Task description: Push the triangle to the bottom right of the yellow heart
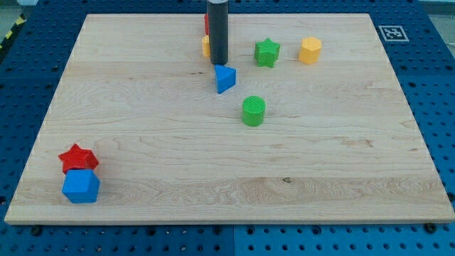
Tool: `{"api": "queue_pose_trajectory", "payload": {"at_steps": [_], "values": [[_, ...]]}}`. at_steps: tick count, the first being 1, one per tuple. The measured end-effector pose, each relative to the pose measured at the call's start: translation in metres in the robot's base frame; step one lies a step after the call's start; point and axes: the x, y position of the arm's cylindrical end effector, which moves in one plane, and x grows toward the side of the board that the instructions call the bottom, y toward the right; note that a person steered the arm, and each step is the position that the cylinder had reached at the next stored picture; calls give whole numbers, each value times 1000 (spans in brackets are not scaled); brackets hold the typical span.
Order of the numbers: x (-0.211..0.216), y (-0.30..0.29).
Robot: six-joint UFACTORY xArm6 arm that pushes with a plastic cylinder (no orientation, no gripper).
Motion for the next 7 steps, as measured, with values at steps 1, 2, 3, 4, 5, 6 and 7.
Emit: {"api": "queue_pose_trajectory", "payload": {"at_steps": [1, 2, 3, 4, 5, 6, 7], "values": [[-15, 0], [-28, 0], [-28, -11], [-1, -71], [46, -91], [73, -28], [73, 3]]}}
